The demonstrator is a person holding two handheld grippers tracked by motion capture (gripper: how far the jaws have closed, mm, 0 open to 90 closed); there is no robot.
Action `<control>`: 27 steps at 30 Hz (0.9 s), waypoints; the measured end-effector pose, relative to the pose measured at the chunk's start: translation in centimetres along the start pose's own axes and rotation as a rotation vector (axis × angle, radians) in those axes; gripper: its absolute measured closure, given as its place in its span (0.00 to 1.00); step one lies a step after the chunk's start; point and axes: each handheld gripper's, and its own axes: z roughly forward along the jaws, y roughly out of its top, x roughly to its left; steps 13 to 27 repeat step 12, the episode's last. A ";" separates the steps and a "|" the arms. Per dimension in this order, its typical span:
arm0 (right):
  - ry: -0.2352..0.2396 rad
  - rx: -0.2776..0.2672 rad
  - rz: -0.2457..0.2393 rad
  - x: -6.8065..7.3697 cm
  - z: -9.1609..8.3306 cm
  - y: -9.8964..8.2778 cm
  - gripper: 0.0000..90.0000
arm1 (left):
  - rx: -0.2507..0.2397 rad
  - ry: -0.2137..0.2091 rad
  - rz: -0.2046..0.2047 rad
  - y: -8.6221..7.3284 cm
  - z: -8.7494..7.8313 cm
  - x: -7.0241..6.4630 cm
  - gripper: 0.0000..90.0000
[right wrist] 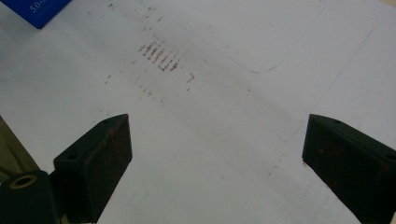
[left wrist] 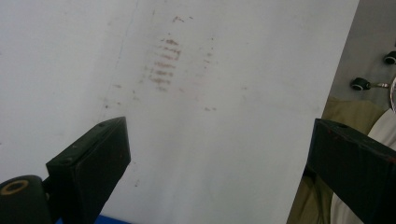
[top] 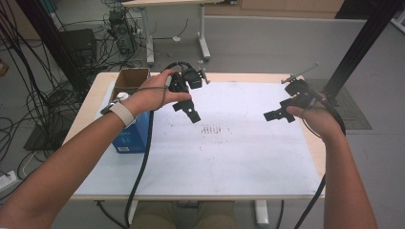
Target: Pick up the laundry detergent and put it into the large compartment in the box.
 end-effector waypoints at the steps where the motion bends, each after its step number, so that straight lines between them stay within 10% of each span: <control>1: 0.000 0.001 0.000 0.0 0.0 0.0 0.09 | 0.001 0.000 0.000 0.0 0.0 0.0 0.07; 27: -0.004 -0.005 0.009 -0.1 -0.2 -0.5 0.09 | 0.000 0.001 -0.011 0.1 0.1 0.0 0.07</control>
